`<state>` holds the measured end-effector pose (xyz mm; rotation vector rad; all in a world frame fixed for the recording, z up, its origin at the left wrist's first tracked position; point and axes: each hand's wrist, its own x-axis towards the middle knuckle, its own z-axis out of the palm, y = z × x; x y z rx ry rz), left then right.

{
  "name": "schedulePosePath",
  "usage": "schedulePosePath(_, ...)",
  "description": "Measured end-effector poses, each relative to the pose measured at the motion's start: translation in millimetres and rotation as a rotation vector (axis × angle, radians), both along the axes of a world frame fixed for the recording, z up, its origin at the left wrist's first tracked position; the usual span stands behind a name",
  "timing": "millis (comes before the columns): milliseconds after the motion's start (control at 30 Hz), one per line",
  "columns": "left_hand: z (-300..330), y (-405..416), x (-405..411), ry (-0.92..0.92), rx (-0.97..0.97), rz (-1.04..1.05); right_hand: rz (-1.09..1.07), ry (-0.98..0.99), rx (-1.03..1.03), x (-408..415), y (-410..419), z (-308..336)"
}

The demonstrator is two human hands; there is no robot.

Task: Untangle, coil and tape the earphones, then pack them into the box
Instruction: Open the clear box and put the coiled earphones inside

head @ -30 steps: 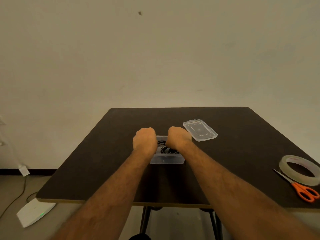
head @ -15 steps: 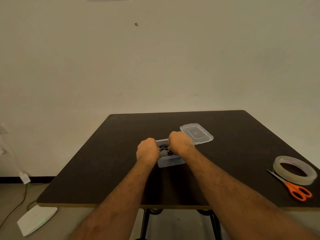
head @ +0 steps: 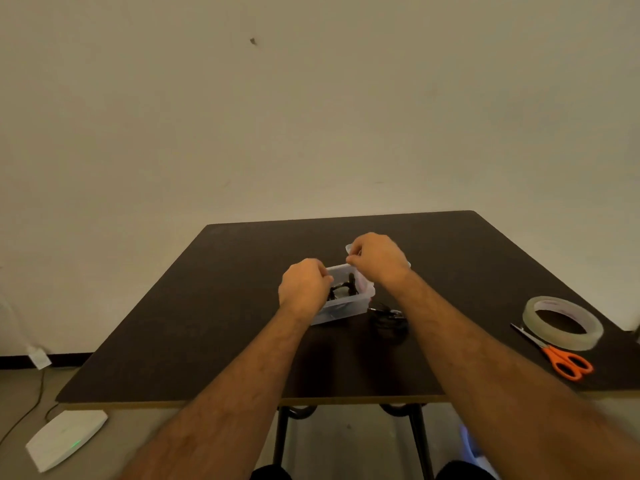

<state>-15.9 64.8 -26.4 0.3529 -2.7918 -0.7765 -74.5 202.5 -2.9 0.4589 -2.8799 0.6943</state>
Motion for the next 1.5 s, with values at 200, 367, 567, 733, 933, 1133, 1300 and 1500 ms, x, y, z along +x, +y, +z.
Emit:
schedulePosePath(200,-1.1,58.0,3.0,-0.048,-0.088,-0.173,-0.142,-0.098,-0.025,-4.7,64.4,-11.8)
schedulePosePath(367,-20.1,75.5,7.7,-0.204,-0.143,-0.107,-0.184,-0.379,-0.001,6.0,89.7,-31.6)
schedulePosePath(567,-33.4,74.8,12.4,-0.336,0.023,-0.013,-0.215,-0.525,-0.051,19.1,85.9,-47.9)
schedulePosePath(733,-39.0,75.4,12.9,-0.385,0.133,0.008,-0.190,-0.545,-0.138,24.4,83.6,-46.5)
schedulePosePath(933,-37.8,78.4,16.5,-0.399,0.252,-0.034,-0.149,-0.534,-0.238,33.6,94.2,-37.5)
schedulePosePath(1133,-21.0,69.0,16.0,-0.243,0.550,-0.109,-0.076,-0.440,-0.336,35.2,95.1,-8.3)
schedulePosePath(1300,4.4,38.0,9.4,-0.111,0.675,-0.079,-0.050,-0.349,-0.425,27.0,70.5,13.3)
schedulePosePath(1500,7.4,-3.2,-11.5,-0.038,0.362,0.023,-0.064,-0.268,-0.284,2.8,21.4,8.7)
